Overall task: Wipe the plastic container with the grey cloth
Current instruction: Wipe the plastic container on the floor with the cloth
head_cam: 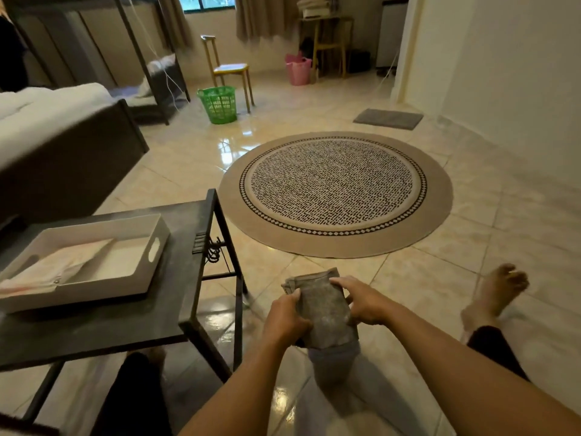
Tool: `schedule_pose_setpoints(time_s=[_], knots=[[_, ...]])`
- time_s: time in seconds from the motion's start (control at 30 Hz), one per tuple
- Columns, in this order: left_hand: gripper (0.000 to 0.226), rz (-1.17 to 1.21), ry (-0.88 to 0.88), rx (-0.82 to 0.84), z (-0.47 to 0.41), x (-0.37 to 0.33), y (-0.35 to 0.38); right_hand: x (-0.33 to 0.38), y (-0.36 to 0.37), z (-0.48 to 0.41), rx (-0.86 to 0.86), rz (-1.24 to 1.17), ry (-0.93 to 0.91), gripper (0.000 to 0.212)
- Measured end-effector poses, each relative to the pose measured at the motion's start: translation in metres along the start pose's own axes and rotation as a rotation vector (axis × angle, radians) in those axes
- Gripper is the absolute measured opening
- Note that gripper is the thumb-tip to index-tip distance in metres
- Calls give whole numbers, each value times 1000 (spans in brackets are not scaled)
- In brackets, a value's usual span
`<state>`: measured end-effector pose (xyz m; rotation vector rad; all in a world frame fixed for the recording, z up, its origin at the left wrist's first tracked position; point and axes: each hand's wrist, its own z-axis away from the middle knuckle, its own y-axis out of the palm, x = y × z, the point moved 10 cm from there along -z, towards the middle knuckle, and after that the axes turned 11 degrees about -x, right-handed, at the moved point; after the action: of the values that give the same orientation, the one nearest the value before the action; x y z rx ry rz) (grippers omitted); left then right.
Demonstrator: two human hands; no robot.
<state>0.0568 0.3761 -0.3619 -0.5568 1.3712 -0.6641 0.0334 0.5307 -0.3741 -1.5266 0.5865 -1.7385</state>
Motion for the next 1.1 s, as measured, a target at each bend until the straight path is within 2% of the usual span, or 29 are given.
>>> schedule_pose_setpoints(time_s=[0.13, 0.3, 0.4, 0.5, 0.6, 0.67, 0.8, 0.9, 1.1], knots=[[57, -3, 36, 35, -22, 10, 23, -28, 19, -23, 15, 31, 9, 98], [59, 22, 31, 70, -37, 25, 44, -45, 35, -40, 6, 62, -25, 93], [62, 21, 22, 82, -41, 32, 52, -55, 42, -45, -4, 88, 1, 98], [66, 10, 7, 104, -45, 38, 58, -77, 41, -45, -47, -108, 148, 103], [78, -153, 46, 44, -46, 39, 51, -90, 49, -35, -42, -402, 300, 76], [89, -362, 123, -6, -49, 37, 49, -93, 52, -32, -65, -407, 318, 60], [80, -499, 303, -40, -55, 23, 68, -93, 50, -30, -133, -436, 319, 46], [73, -535, 366, 15, -57, 21, 96, -96, 53, -29, -110, -449, 312, 53], [71, -530, 366, 50, -53, 36, 122, -101, 57, -25, -19, -557, 319, 72]])
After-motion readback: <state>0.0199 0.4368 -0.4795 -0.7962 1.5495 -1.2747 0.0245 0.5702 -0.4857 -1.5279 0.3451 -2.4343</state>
